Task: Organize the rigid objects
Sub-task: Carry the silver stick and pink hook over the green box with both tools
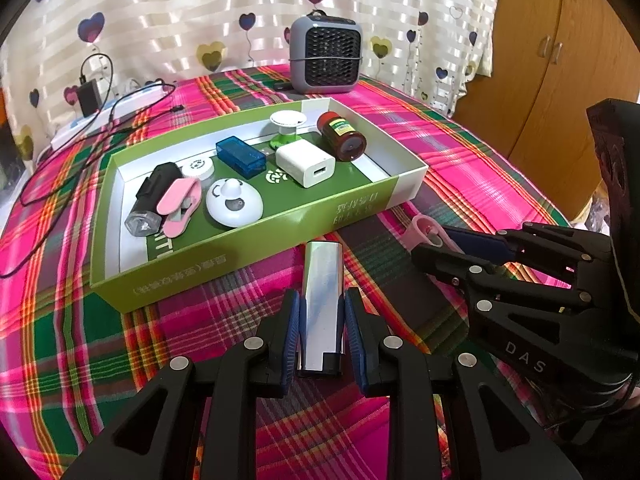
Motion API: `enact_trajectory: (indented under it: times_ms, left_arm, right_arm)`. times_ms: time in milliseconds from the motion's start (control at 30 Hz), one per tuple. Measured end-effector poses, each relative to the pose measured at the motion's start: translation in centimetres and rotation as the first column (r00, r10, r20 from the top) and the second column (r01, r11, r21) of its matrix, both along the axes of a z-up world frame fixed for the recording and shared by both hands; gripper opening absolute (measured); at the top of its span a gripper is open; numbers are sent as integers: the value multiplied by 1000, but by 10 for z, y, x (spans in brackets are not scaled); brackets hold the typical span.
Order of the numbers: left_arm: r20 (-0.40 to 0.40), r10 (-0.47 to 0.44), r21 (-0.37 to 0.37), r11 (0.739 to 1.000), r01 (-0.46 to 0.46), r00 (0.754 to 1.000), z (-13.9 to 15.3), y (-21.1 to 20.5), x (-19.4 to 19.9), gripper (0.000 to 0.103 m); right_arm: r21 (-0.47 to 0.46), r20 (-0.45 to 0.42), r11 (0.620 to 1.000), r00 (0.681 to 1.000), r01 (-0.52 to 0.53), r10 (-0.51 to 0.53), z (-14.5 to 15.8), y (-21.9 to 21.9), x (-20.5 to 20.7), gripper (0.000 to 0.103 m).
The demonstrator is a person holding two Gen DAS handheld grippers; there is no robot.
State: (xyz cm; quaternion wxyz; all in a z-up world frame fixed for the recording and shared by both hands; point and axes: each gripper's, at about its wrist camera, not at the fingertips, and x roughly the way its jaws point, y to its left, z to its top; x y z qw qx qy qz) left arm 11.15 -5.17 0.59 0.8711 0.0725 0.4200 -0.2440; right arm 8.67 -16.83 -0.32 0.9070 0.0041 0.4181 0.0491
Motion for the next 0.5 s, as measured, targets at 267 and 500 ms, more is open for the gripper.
enact_trajectory:
  times_ms: [267,500]
  left_arm:
    - [15,6,-16,1000,-6,1000,7,5,-6,22]
    - [35,33,-37,999,-32,999,20,13,-3,22]
  right_arm:
    - [-1,18,1000,1000,-6,6,8,1,-3,24]
    - [1,42,1000,999,-21,21,22,2,0,24]
